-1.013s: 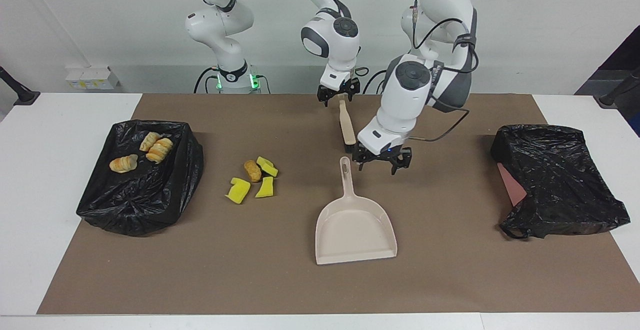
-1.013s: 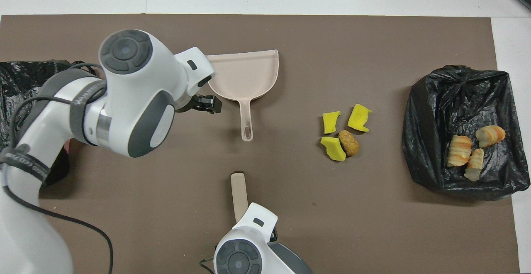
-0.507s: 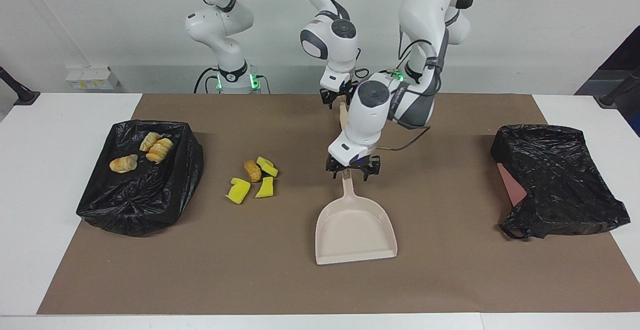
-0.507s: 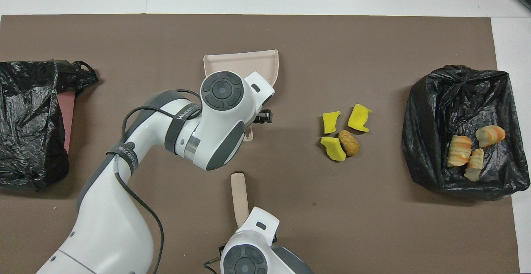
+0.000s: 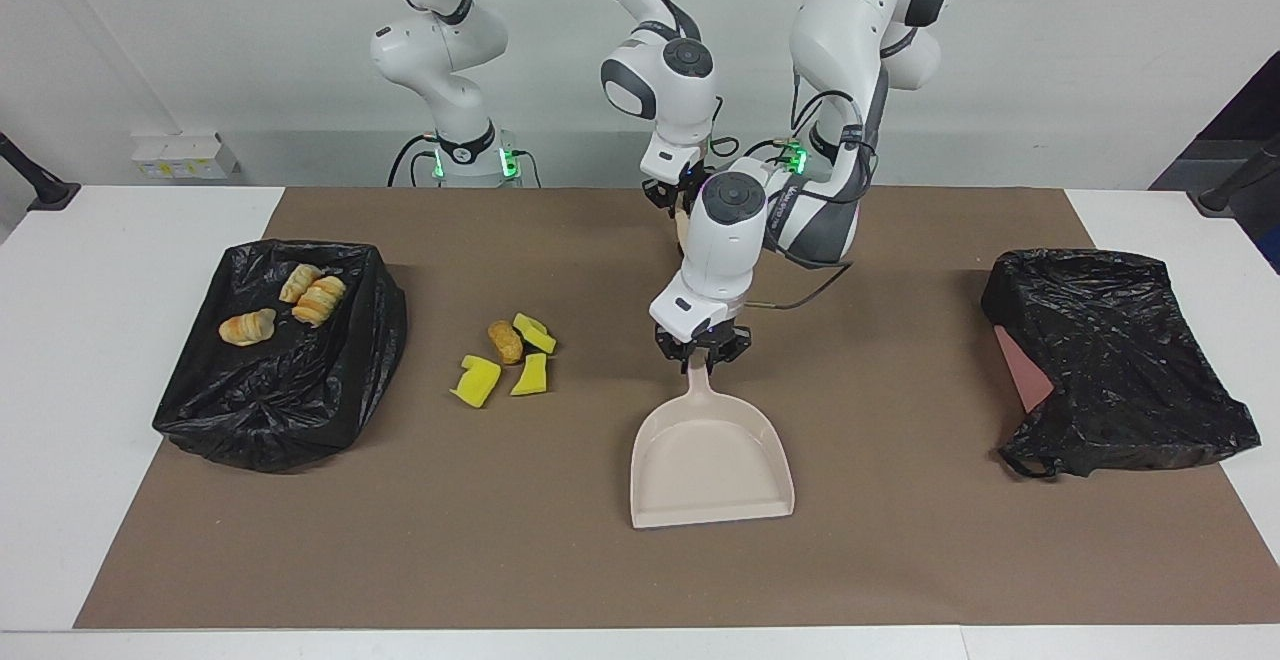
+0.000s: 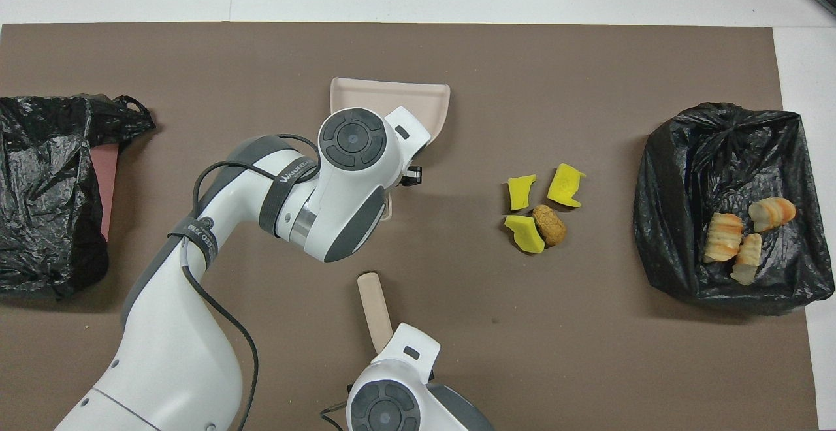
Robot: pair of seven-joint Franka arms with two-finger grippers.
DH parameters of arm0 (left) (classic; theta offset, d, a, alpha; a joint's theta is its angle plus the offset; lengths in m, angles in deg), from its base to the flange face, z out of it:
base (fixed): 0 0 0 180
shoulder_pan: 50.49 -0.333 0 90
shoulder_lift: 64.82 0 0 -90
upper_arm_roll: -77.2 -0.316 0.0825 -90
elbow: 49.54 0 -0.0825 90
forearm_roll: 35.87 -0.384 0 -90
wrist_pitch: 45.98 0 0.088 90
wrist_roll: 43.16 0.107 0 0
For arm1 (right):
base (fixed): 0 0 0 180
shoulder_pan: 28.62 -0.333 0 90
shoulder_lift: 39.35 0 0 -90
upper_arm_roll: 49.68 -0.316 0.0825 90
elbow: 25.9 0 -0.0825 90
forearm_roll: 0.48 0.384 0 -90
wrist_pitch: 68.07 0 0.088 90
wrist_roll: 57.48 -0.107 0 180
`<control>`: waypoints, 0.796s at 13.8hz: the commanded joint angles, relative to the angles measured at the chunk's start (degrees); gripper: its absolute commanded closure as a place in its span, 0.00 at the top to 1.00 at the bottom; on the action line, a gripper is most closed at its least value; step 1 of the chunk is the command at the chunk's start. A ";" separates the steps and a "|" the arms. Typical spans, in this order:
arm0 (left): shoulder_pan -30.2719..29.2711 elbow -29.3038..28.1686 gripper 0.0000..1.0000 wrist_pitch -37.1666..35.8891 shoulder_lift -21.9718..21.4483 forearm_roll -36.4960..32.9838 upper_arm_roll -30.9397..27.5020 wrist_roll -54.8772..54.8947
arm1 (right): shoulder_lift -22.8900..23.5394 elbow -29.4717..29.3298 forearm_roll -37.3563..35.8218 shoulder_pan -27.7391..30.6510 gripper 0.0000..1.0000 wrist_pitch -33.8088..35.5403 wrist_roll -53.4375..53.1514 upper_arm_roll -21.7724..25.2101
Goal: Sweep and dump trash in bin
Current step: 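Grasp the dustpan handle with the left gripper while the right gripper grasps the brush, then sweep sponges and potato into dustpan with the right gripper while the left gripper holds it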
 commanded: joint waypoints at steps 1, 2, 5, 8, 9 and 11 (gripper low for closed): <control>-0.05 -0.04 0.00 -2.46 -2.14 -1.30 -0.27 -0.53 | -3.76 -0.54 -0.14 1.85 0.00 5.01 0.74 0.49; -0.14 -0.22 0.00 -3.34 -3.11 -1.30 -0.36 -0.36 | -5.95 -0.45 -0.14 4.12 0.00 7.72 2.49 0.49; -2.76 -0.40 0.00 -8.08 -6.36 -1.47 -0.62 7.25 | -12.02 -0.01 -0.14 10.45 0.00 15.46 7.51 0.49; -6.45 -1.88 0.00 -11.34 -8.91 -1.47 -0.62 25.77 | -16.77 -0.01 -0.14 19.06 0.00 20.13 12.33 0.49; -7.16 -3.28 0.00 -11.96 -10.40 -1.39 -0.62 29.84 | -17.48 -0.01 -0.58 21.87 0.00 20.41 13.22 0.57; -7.78 -9.07 0.00 -10.31 -13.73 -1.47 -0.62 33.12 | -17.75 -0.01 -7.67 27.50 0.00 21.45 13.76 0.49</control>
